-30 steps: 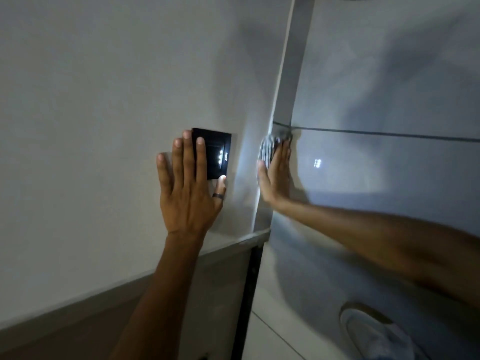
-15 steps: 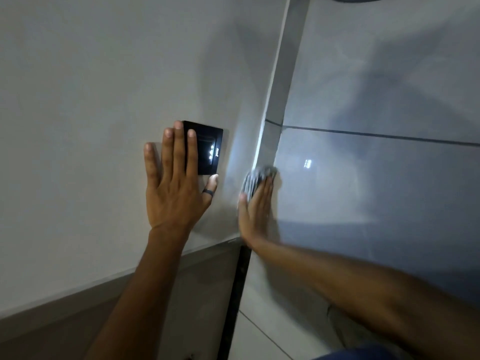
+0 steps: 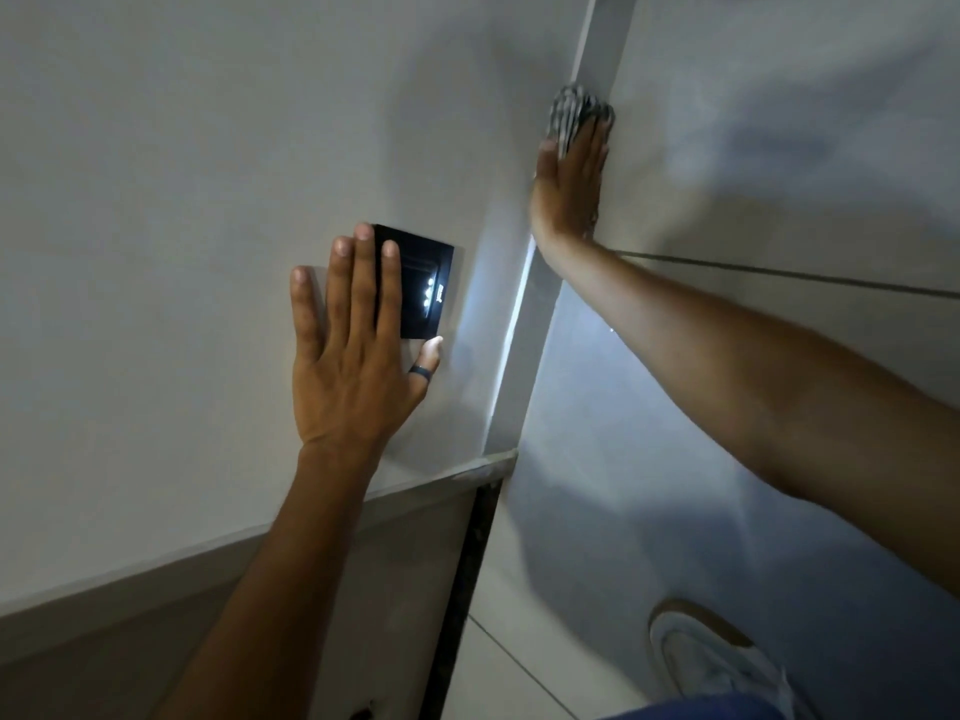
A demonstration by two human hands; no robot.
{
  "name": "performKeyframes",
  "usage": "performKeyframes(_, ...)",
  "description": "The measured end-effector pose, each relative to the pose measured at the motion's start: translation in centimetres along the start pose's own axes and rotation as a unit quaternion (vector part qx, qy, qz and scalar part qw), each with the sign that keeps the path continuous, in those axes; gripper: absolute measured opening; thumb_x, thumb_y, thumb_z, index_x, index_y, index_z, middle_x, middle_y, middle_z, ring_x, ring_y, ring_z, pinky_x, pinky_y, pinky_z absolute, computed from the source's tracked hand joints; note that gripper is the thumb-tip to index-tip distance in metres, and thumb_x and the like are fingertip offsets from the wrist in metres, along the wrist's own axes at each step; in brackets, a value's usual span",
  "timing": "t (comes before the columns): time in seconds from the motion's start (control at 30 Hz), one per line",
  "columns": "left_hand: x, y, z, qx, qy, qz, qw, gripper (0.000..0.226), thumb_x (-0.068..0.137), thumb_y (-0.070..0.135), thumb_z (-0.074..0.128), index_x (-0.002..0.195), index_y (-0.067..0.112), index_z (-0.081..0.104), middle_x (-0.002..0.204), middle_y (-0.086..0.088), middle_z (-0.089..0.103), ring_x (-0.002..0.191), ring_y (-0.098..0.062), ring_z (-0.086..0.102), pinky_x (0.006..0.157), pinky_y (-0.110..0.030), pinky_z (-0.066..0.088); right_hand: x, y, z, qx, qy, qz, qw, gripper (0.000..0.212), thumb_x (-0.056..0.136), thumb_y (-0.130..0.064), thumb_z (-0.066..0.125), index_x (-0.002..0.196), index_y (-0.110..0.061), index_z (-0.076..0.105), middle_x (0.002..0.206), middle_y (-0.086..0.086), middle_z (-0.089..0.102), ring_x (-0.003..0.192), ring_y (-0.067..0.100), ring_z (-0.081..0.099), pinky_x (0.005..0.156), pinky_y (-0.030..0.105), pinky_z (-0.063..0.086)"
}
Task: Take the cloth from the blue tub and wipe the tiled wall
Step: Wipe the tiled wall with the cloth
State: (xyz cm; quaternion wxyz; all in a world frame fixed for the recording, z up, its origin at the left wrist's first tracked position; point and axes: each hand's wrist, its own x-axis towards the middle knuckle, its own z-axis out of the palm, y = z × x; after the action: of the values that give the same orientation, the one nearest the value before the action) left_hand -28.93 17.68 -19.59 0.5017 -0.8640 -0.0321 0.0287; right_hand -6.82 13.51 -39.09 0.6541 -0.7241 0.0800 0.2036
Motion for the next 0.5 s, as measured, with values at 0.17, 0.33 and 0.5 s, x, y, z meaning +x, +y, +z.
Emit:
performKeyframes(0.17,0.0,0.0,-0.2,-0.021,0.004,-0.002,1.0,0.094,0.107,0.061,0.044,0.173,0.003,0.009,0.179,-0.02,0.01,0.166,-0.036,0.012,0.132,-0.049,-0.019,-12.4,5.5,1.7,0.011,0.005,-0.013,1.0,0.065,0.105,-0.022,0.046,0.159,0.0,0.017,0.17,0.019,0.013,0.16,0.032,0.016,0.132,0.045,0.017)
performKeyframes(0.33,-0.1,-0.5,-0.6,-0.011,0.016,0.001,1.0,0.091,0.109,0.066,0.041,0.173,0.006,0.017,0.178,-0.017,0.018,0.163,-0.038,0.022,0.133,-0.053,-0.007,-30.0,13.9,1.0,0.013,-0.203,-0.055,0.978,0.079,0.106,-0.027,0.046,0.159,-0.017,-0.013,0.169,-0.004,-0.024,0.162,0.019,-0.01,0.133,0.052,0.012)
performKeyframes(0.5,-0.2,-0.7,-0.6,-0.017,0.039,-0.021,0.999,0.092,0.105,0.069,0.049,0.173,0.014,0.022,0.178,-0.012,0.022,0.162,-0.04,0.026,0.132,-0.05,-0.016,-24.2,11.6,2.2,0.043,-0.164,0.022,0.985,0.077,0.106,-0.033,0.039,0.158,-0.026,-0.018,0.173,-0.001,-0.017,0.162,0.016,-0.007,0.133,0.051,0.01)
